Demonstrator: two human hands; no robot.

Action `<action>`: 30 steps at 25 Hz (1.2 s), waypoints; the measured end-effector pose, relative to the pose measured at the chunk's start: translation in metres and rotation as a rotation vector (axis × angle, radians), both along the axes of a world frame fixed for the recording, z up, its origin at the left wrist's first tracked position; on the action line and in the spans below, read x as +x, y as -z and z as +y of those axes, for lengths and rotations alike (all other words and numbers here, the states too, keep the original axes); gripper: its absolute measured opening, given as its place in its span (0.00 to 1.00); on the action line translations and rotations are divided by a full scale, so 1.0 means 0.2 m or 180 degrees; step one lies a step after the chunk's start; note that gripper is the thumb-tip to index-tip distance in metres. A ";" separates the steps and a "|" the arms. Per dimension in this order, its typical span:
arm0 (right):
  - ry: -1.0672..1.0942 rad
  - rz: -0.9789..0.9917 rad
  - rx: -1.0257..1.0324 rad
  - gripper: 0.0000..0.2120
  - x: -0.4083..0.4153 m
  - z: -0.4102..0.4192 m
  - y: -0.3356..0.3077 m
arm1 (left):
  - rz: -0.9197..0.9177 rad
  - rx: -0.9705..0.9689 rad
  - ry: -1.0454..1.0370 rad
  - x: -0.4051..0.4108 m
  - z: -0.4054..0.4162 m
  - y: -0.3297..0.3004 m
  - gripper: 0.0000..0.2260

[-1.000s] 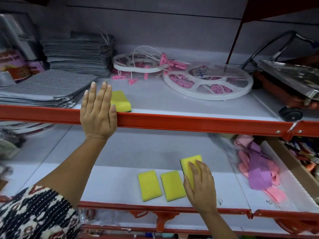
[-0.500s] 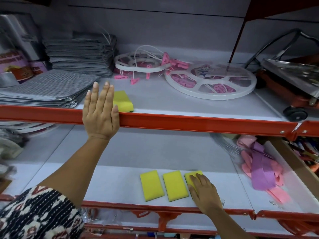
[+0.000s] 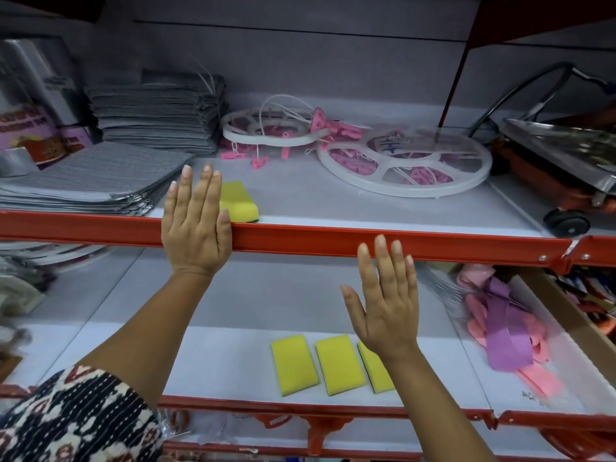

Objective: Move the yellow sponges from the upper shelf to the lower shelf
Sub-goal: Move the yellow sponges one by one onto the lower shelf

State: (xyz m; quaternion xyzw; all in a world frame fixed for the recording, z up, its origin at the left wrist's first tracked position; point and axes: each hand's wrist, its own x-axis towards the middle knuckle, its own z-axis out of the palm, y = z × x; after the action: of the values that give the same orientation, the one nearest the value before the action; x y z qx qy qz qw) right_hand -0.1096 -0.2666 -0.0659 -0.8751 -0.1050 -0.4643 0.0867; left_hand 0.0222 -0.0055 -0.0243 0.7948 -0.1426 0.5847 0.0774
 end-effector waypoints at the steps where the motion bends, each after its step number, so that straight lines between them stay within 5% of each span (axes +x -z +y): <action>1: -0.0145 -0.0119 0.0085 0.29 0.04 0.06 -0.13 | -0.0034 -0.0001 -0.0031 0.00 0.01 -0.01 0.23; 5: -0.0467 0.0603 0.0522 0.24 0.18 0.23 -0.52 | 0.0049 -0.0012 -0.0062 0.00 0.00 -0.01 0.23; 13: -0.0823 0.2857 -0.0153 0.23 0.55 0.52 -0.73 | 0.0140 -0.0030 -0.0070 0.00 0.00 -0.03 0.24; 27: -0.0374 0.2758 -0.0013 0.25 0.60 0.52 -0.72 | 0.0148 -0.0004 -0.0087 0.00 0.00 -0.02 0.23; 30: -0.0187 0.2860 0.0203 0.17 0.64 0.57 -0.67 | 0.0151 -0.0016 -0.0056 0.00 0.01 -0.03 0.23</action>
State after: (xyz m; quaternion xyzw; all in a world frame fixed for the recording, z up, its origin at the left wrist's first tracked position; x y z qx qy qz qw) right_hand 0.0191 -0.1526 0.0686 -0.9834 -0.0674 -0.0386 0.1638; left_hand 0.0227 -0.0042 -0.0181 0.8095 -0.1322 0.5667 0.0777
